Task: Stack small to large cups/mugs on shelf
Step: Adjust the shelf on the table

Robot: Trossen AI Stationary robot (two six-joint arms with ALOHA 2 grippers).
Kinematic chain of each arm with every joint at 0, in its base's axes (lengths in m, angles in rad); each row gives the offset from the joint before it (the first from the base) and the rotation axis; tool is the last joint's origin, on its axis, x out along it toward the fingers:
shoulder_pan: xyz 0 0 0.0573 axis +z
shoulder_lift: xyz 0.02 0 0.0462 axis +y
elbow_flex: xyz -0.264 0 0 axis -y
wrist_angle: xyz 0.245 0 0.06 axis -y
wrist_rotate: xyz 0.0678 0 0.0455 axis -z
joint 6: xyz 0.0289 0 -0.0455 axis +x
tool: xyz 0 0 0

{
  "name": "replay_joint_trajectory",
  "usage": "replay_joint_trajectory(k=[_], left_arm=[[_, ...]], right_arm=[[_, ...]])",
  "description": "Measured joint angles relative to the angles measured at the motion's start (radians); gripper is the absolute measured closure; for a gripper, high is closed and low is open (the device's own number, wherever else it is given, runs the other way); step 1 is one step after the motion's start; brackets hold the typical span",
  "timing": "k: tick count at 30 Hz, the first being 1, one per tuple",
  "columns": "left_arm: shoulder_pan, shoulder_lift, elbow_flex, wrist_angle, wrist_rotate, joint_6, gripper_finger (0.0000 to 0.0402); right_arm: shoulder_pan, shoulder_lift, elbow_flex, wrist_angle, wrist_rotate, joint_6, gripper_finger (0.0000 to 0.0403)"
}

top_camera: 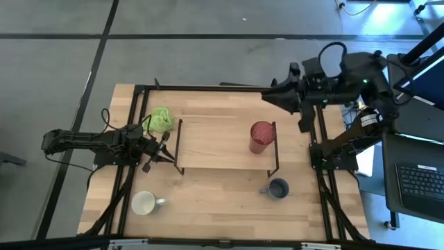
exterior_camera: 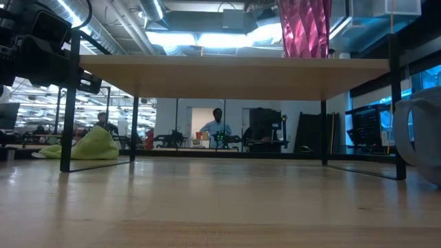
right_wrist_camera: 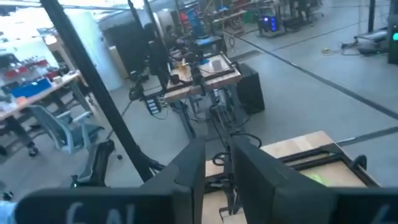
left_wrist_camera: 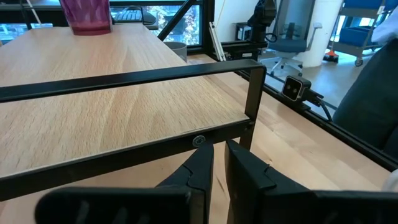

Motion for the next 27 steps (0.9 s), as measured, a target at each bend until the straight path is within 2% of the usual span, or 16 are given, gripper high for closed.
replay_joint_trajectory(k=[3, 8, 11, 13, 15, 18, 21, 23, 25, 27], left_arm=[[0.0, 0.0, 0.0, 0.0, -0.001, 0.0, 0.0367], [0.0, 0.0, 0.0, 0.027, -0.134, 0.001, 0.0367], [0.0, 0.0, 0.0, 0.057, -0.139, -0.033, 0.0367], [-0.001, 0.0, 0.0, 0.075, -0.198, -0.029, 0.0367], [0.0, 0.0, 0.002, 0.158, -0.265, -0.135, 0.0367], [0.0, 0.004, 0.037, 0.286, -0.275, -0.376, 0.0366], [0.0, -0.007, 0.088, 0.408, -0.26, -0.425, 0.0366], [0.004, -0.002, 0.117, 0.276, -0.25, -0.402, 0.0366], [0.01, -0.002, 0.148, 0.007, -0.25, -0.352, 0.0366], [0.014, -0.012, 0.169, -0.177, -0.273, -0.357, 0.0366]], right_arm=[[0.021, 0.0, 0.003, -0.047, 0.053, -0.002, 0.0323], [0.023, 0.01, 0.001, -0.072, 0.078, 0.042, 0.0323], [0.024, 0.011, 0.001, -0.07, 0.077, 0.047, 0.0324], [0.024, 0.012, 0.001, -0.062, 0.076, 0.047, 0.0324], [0.024, 0.012, 0.001, -0.044, 0.07, 0.046, 0.0324], [0.029, 0.011, 0.001, -0.012, 0.07, 0.045, 0.0324], [0.032, 0.011, 0.001, -0.011, 0.069, 0.028, 0.0324], [0.032, 0.011, 0.001, -0.012, 0.073, 0.027, 0.0324], [0.032, 0.011, 0.001, -0.012, 0.075, 0.027, 0.0324], [0.032, 0.01, 0.001, -0.013, 0.077, 0.027, 0.0324]])
